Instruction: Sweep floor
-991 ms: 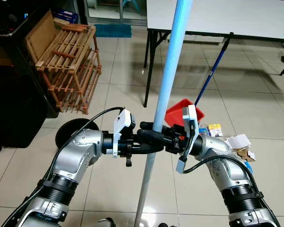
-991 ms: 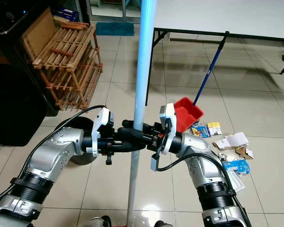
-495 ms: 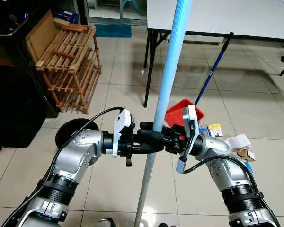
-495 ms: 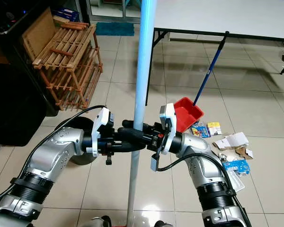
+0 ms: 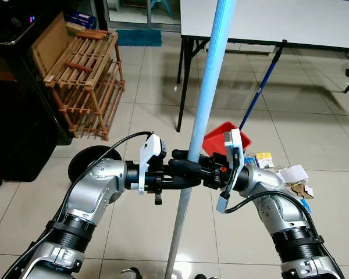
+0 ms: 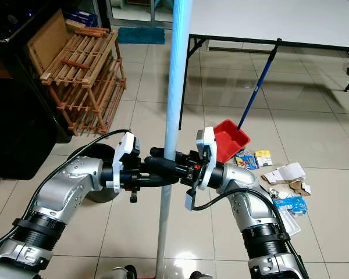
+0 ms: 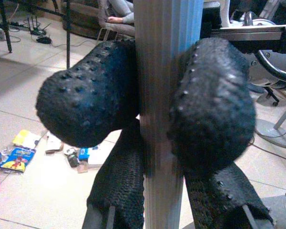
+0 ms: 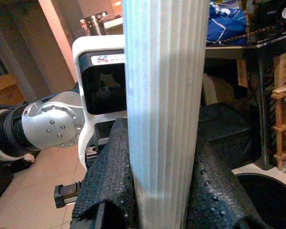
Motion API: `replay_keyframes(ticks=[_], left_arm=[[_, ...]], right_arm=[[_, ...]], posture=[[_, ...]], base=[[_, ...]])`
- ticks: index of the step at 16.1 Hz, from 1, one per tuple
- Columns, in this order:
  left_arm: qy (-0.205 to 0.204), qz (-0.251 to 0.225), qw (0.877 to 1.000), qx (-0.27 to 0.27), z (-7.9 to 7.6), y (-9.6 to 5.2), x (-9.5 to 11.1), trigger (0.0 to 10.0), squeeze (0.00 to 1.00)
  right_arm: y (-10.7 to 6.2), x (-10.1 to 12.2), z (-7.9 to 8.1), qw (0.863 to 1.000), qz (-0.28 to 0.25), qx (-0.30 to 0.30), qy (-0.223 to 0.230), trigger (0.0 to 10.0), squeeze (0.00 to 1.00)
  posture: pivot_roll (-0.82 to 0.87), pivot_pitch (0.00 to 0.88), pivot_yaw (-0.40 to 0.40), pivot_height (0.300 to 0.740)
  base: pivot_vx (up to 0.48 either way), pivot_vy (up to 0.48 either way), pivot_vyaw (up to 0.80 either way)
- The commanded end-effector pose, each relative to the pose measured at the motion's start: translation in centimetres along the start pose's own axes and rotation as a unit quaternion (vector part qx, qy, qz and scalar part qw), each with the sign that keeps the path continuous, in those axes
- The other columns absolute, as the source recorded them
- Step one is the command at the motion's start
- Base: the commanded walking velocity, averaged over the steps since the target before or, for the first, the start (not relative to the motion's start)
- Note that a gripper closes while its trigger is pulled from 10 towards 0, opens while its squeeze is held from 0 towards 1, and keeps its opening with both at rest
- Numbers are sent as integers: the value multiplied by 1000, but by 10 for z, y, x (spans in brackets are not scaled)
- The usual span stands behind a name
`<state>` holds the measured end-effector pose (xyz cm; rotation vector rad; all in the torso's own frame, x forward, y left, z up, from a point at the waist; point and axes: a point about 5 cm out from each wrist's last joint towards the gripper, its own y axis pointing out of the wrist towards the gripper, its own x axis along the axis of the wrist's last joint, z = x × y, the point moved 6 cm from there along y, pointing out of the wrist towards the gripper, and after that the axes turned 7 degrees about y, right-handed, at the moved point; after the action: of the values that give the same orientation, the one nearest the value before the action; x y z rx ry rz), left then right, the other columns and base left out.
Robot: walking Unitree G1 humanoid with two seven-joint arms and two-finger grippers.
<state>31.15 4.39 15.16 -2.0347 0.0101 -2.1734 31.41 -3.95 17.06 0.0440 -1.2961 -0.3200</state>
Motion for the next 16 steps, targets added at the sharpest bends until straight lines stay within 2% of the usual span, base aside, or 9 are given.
replay_keyframes(ticks=[1, 12, 13, 14, 16], left_arm=[[15, -14, 1000, -23, -5, 5, 11, 0, 0], [13, -14, 1000, -25, -7, 4, 11, 0, 0], [20, -10, 999, -22, -7, 4, 11, 2588, 0], [23, -8, 1000, -19, -6, 5, 11, 10000, 0], [22, -9, 1000, -19, -8, 6, 11, 9608, 0]], right_arm=[[-1, 6, 0, 1000, -17, 1, 3, 10000, 0], [0, 6, 1, 1000, -17, 1, 4, 10000, 0], [-1, 7, 2, 1000, -19, 1, 3, 10000, 0], [-2, 8, 2, 1000, -19, 0, 2, 10000, 0], [-4, 8, 3, 1000, -19, -1, 2, 10000, 0]], posture=[[60, 164, -58, 740], [59, 189, -62, 740], [57, 201, -65, 740], [56, 209, -68, 740], [49, 227, -76, 740]], base=[[0, 0, 0], [0, 0, 0], [0, 0, 0], [0, 0, 0], [0, 0, 0]])
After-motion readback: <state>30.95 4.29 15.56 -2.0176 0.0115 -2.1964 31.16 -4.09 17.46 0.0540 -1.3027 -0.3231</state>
